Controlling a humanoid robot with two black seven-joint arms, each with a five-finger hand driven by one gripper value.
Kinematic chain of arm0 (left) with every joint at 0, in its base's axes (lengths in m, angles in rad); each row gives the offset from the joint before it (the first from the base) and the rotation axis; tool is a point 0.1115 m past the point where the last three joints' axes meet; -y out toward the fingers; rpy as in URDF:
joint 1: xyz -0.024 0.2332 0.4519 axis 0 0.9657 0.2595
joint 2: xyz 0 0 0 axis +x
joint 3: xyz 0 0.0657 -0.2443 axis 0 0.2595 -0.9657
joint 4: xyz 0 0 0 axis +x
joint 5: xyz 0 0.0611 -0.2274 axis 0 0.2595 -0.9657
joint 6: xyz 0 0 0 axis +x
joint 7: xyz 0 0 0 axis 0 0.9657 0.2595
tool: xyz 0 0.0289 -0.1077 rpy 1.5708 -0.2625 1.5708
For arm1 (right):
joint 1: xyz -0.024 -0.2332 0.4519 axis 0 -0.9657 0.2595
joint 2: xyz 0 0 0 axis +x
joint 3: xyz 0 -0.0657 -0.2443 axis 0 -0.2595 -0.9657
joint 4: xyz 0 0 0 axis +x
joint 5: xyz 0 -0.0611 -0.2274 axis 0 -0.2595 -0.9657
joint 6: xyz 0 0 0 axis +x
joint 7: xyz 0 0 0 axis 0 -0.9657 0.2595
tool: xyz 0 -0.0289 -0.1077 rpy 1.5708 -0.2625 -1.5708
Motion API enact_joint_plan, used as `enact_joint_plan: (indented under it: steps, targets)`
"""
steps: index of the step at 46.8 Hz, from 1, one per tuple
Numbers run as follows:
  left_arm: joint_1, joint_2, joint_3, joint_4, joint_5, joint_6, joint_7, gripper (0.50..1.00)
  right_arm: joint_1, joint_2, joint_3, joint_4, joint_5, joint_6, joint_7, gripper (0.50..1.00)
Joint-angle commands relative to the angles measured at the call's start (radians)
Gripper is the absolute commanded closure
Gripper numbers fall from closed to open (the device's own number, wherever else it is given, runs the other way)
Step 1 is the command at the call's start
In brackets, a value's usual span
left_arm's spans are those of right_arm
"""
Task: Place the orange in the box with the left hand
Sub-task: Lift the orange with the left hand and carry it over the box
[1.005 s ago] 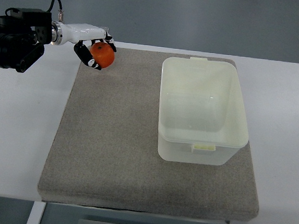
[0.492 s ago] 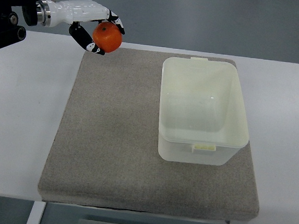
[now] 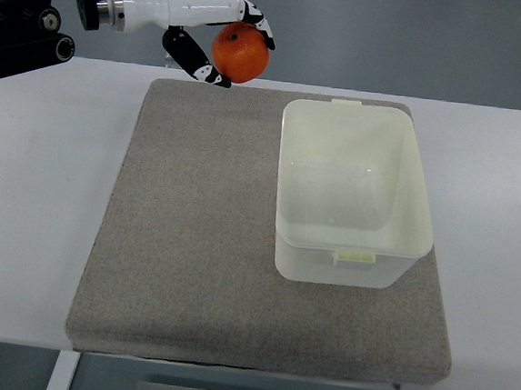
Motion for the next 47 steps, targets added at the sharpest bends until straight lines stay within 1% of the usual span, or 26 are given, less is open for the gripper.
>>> enact_joint_plan:
  steps: [1, 9, 18, 27, 35, 43, 47]
  targets:
    - [-0.003, -0.021, -0.002, -0.001, 0.0, 0.0, 0.0, 1.0, 0.0, 0.0, 0.0, 0.0, 0.0, 0.0, 0.0, 0.574]
    - [-0.006, -0.08, -0.043, -0.02, 0.002, -0.001, 0.0, 1.0, 0.0, 0.0, 0.0, 0.0, 0.0, 0.0, 0.0, 0.574]
    - [-0.014, -0.188, -0.051, -0.021, 0.026, -0.001, 0.0, 1.0, 0.0, 0.0, 0.0, 0.0, -0.002, 0.0, 0.0, 0.574]
    - [-0.008, -0.261, -0.049, -0.037, 0.115, -0.004, 0.0, 1.0, 0.0, 0.0, 0.0, 0.0, -0.002, 0.0, 0.0, 0.574]
    - [0.002, -0.304, -0.046, -0.037, 0.144, -0.009, 0.0, 1.0, 0.0, 0.0, 0.0, 0.0, 0.0, 0.0, 0.0, 0.574]
    - [0.002, -0.309, -0.044, -0.035, 0.148, -0.009, 0.0, 1.0, 0.0, 0.0, 0.0, 0.001, -0.002, 0.0, 0.0, 0.574]
    - [0.017, -0.33, -0.043, -0.026, 0.147, -0.009, 0.0, 1.0, 0.0, 0.0, 0.0, 0.0, -0.002, 0.0, 0.0, 0.574]
